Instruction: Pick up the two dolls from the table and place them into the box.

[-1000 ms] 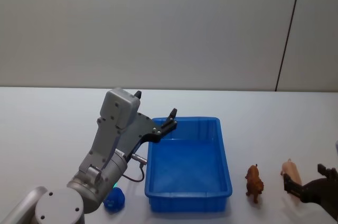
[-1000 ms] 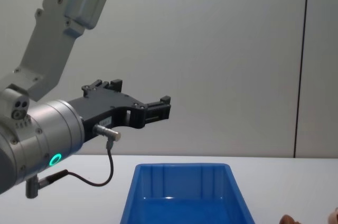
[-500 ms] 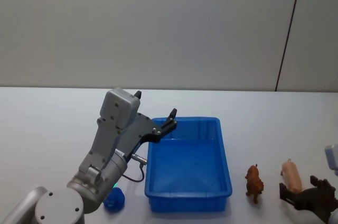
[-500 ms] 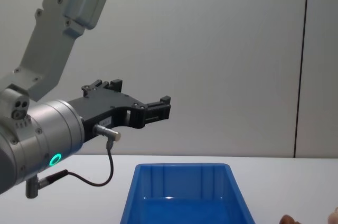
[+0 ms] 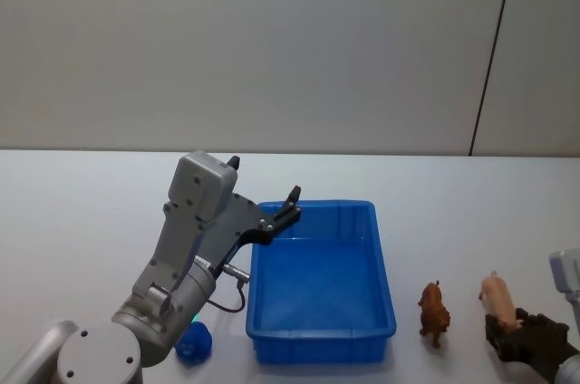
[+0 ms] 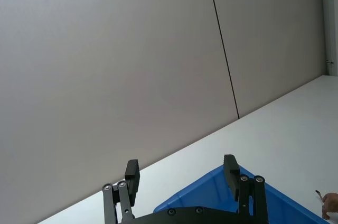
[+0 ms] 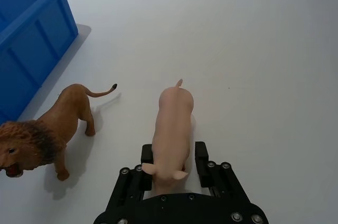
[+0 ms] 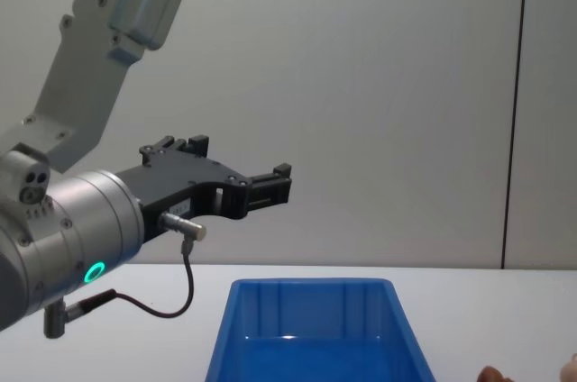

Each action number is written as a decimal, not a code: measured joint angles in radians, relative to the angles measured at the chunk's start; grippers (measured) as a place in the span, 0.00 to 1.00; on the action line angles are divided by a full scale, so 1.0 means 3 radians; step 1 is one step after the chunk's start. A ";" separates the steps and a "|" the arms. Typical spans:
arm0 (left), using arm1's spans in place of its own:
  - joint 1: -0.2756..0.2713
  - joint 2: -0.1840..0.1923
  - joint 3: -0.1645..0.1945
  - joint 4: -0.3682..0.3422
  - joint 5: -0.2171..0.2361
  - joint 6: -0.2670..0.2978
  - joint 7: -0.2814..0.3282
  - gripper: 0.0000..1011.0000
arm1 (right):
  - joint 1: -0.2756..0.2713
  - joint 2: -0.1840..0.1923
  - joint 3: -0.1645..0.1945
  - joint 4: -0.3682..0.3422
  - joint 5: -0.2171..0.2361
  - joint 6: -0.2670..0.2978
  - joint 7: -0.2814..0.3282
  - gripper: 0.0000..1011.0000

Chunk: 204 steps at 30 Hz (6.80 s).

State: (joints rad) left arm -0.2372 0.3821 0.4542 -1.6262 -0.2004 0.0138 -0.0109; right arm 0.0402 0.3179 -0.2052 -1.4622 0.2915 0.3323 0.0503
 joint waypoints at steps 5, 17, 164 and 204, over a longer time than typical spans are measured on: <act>0.0000 0.0000 0.0000 0.0000 0.0000 0.0000 0.0000 0.99 | 0.0003 -0.0012 0.0000 0.0014 0.0000 -0.0061 -0.0010 0.39; 0.0000 0.0000 0.0000 0.0000 0.0000 0.0000 0.0000 0.99 | -0.0006 -0.0017 -0.0004 -0.0091 -0.0109 -0.0289 -0.0011 0.35; 0.0000 0.0000 0.0000 0.0000 0.0000 0.0000 0.0000 0.99 | -0.0005 -0.0200 -0.0257 -0.0378 -0.0446 0.0000 0.0187 0.42; 0.0000 0.0000 0.0000 0.0000 0.0000 0.0000 0.0000 0.99 | 0.0535 -0.0634 -0.0517 -0.0311 -0.0907 -0.0166 0.0882 0.68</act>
State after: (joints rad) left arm -0.2372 0.3821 0.4542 -1.6262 -0.2004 0.0139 -0.0109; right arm 0.2006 0.1277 -0.3604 -1.5555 0.0195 0.2825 0.3149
